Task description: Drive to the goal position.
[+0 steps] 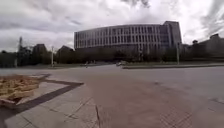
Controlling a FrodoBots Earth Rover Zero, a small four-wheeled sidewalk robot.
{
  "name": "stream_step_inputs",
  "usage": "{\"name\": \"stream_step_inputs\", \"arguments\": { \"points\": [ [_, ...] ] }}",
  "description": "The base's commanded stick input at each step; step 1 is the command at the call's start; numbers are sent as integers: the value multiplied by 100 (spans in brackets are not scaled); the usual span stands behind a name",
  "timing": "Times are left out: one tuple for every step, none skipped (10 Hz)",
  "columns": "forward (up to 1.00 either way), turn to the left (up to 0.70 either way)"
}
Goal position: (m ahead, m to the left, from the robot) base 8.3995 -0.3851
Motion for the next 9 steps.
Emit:
{"name": "stream_step_inputs", "arguments": {
  "points": [
    [70,1],
    [70,1],
    [70,1],
    [70,1],
    [70,1],
    [70,1],
    [70,1],
    [70,1],
    [70,1]
  ]
}}
